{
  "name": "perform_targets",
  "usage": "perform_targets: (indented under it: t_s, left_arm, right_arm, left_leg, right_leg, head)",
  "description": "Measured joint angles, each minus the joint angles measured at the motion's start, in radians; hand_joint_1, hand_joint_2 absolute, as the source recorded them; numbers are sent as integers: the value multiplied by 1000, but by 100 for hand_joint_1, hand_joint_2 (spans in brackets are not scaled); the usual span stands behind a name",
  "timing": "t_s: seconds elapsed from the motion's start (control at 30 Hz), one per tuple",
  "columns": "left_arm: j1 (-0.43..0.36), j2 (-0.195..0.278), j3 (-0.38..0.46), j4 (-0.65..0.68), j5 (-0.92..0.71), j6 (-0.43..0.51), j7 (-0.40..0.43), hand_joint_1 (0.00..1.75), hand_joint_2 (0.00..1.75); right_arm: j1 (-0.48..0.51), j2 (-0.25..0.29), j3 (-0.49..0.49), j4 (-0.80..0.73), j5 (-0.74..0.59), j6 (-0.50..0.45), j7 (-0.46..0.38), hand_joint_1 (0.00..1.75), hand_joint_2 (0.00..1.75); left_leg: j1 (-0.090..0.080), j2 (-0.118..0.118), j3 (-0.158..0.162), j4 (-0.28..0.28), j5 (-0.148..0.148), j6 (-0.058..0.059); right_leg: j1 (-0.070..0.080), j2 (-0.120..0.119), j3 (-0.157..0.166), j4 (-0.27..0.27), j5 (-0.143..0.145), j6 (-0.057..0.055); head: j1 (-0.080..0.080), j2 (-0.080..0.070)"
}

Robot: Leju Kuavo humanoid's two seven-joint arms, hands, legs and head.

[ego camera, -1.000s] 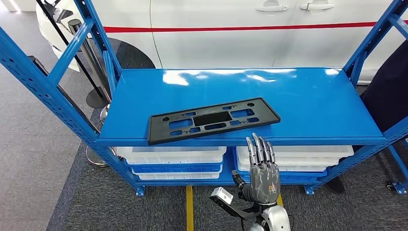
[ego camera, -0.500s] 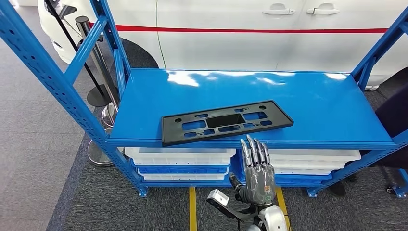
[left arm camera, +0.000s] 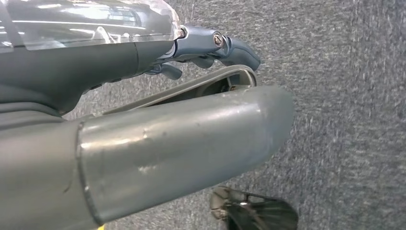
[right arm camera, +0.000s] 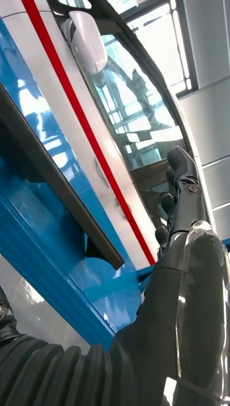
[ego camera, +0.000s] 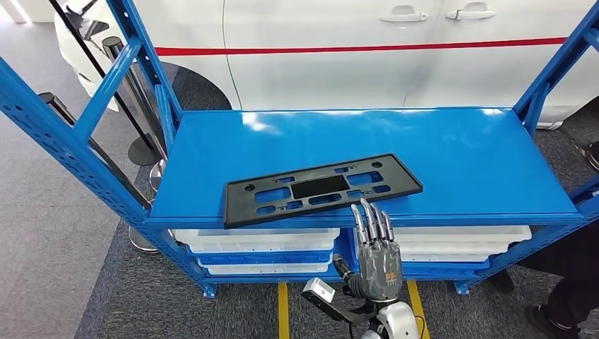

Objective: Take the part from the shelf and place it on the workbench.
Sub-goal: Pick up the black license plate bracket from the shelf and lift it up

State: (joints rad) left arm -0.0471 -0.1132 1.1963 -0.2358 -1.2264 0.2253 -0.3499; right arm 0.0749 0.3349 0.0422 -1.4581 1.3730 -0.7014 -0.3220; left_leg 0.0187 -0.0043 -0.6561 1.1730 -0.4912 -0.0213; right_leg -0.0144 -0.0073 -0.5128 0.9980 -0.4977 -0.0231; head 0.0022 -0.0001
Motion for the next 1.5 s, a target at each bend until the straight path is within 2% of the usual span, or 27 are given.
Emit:
perform_targets:
  t_s: [0.07,0.1,0.23,0.3,0.37,0.4,0.43,0.47,0.53,0.57,0.6,0.67,0.77,0.83,0.9,0.93,0.97,1.03,1.07,1.1,1.17,1.27,1.33,1.4,1.43,1.47,1.5]
  left_arm:
    - [0,4,0,0,-2,0,2,0,0]
    - [-1,5,-1,0,-4,0,3,0,0]
    - [1,9,-4,0,-13,-1,4,0,0]
    - [1,11,-4,0,-16,-1,2,0,0]
    - [-1,16,-4,0,-18,-3,0,0,0]
    - [-1,18,-4,0,-18,-5,0,0,0]
    - [-1,21,-4,0,-18,-7,0,0,0]
    - [-1,24,-4,0,-19,-10,1,0,0]
    - [0,28,-4,0,-21,-13,2,0,0]
    - [-1,29,-4,0,-23,-13,3,0,0]
    - [-2,31,-4,0,-25,-13,4,0,0]
    - [-5,35,-4,0,-30,-12,7,0,0]
    - [-7,40,-4,0,-34,-11,9,0,0]
    - [-7,42,-4,0,-35,-10,10,0,0]
    - [-5,46,-4,0,-38,-10,13,0,0]
    - [-3,48,-4,0,-39,-10,14,0,0]
    - [-2,49,-4,0,-41,-10,15,0,0]
    - [0,51,-4,0,-46,-11,15,0,0]
    - [0,52,-4,0,-49,-12,14,0,0]
    - [-2,53,-4,0,-51,-12,13,0,0]
    - [-4,54,-5,0,-53,-12,9,0,0]
    - [-5,56,-5,0,-56,-12,0,0,0]
    - [-6,56,-6,0,-62,-13,-2,0,0]
    - [-7,56,-6,0,-70,-13,1,0,0]
    - [-8,56,-8,0,-73,-13,2,0,0]
    - [-8,56,-9,0,-76,-14,3,0,0]
    - [-7,56,-11,0,-78,-14,4,0,0]
  right_arm:
    - [-1,0,2,5,-3,0,3,0,175]
    - [-2,0,4,7,-4,0,5,0,175]
    - [-5,-1,5,19,-21,0,8,0,175]
    - [-6,-2,6,29,-41,0,4,0,175]
    - [-7,-3,6,42,-55,0,-2,0,175]
    - [-8,-4,6,48,-59,0,-4,0,175]
    - [-8,-4,6,52,-60,0,-5,0,175]
    - [-9,-4,6,56,-59,0,-4,0,175]
    - [-9,-4,6,62,-55,0,-1,0,175]
    - [-10,-4,6,64,-54,0,1,0,175]
    - [-10,-4,6,66,-53,0,4,0,175]
    - [-11,-4,6,70,-53,0,7,0,175]
    - [-12,-2,6,72,-55,0,9,0,175]
    - [-12,-2,6,74,-55,0,10,0,175]
    - [-12,-2,6,78,-55,0,10,0,175]
    - [-13,-2,6,81,-54,0,11,0,175]
    - [-13,-2,6,83,-52,0,12,0,175]
    - [-13,-2,6,84,-49,0,14,0,175]
    - [-13,-2,6,84,-47,0,15,0,175]
    - [-13,-2,6,84,-45,0,17,0,175]
    - [-14,-2,6,84,-41,-1,21,0,175]
    - [-15,-2,6,81,-39,-1,28,0,175]
    - [-18,-4,6,79,-41,-1,39,0,175]
    - [-22,-6,5,83,-32,-1,59,0,175]
    - [-26,-6,5,85,-24,-1,70,0,175]
    - [-32,-7,5,88,-16,-1,80,0,175]
    - [-38,-7,5,91,-9,-1,88,0,175]
  left_leg:
    - [-2,2,53,-119,49,6]
    - [-4,2,67,-148,52,12]
    - [-7,-1,78,-161,39,40]
    - [-4,0,88,-168,36,54]
    - [-5,0,96,-168,27,62]
    - [-7,-1,101,-168,22,63]
    - [-7,-2,108,-168,16,63]
    - [-8,-3,118,-168,9,61]
    - [-9,-5,139,-168,-6,56]
    - [-10,-6,144,-167,-14,50]
    - [-10,-7,146,-167,-19,45]
    - [-11,-6,147,-169,-27,33]
    - [-8,-2,146,-142,-48,16]
    - [-6,-2,93,-35,-93,6]
    - [-6,-1,10,94,-129,-1]
    - [-6,-1,-16,119,-119,-3]
    - [-5,-1,-23,105,-90,-3]
    - [-6,-1,14,-18,3,3]
    - [-9,-1,39,-81,33,8]
    - [-11,-1,57,-124,48,15]
    - [-17,-1,71,-147,42,28]
    - [-10,-2,80,-162,42,46]
    - [-6,0,89,-170,41,57]
    - [-6,0,92,-170,35,62]
    - [-6,0,96,-170,32,62]
    - [-6,-1,101,-170,27,60]
    - [-6,-1,108,-169,22,58]
  right_leg:
    - [3,0,11,2,-14,11]
    - [4,0,12,3,-20,17]
    - [3,0,11,18,-39,39]
    - [0,2,-30,105,-80,47]
    - [0,3,-113,243,-130,51]
    - [0,3,-149,293,-137,52]
    - [0,3,-168,304,-119,51]
    - [1,3,-167,275,-81,48]
    - [4,3,-125,147,13,35]
    - [7,3,-103,89,39,28]
    - [10,3,-90,55,48,23]
    - [16,6,-82,35,40,15]
    - [8,8,-65,19,34,4]
    - [6,5,-49,13,26,-6]
    - [7,4,-37,13,14,-10]
    - [7,5,-29,14,8,-10]
    - [7,6,-19,14,0,-10]
    - [7,8,2,14,-16,-5]
    - [9,8,10,15,-24,0]
    - [10,8,15,15,-31,5]
    - [12,8,19,13,-38,15]
    - [13,8,16,32,-57,29]
    - [10,8,-35,131,-106,36]
    - [5,8,-117,264,-151,41]
    - [3,8,-147,300,-149,43]
    - [1,7,-157,298,-125,44]
    - [-1,7,-148,256,-82,43]
  head:
    - [0,0]
    - [0,0]
    - [1,0]
    - [1,0]
    - [1,0]
    - [1,0]
    - [1,0]
    - [1,0]
    - [1,0]
    - [1,0]
    - [1,0]
    - [2,0]
    - [2,0]
    - [2,0]
    - [2,0]
    - [1,0]
    - [1,0]
    - [1,0]
    - [2,0]
    - [2,0]
    - [2,0]
    - [2,0]
    - [2,0]
    - [2,0]
    - [2,0]
    - [2,0]
    - [2,0]
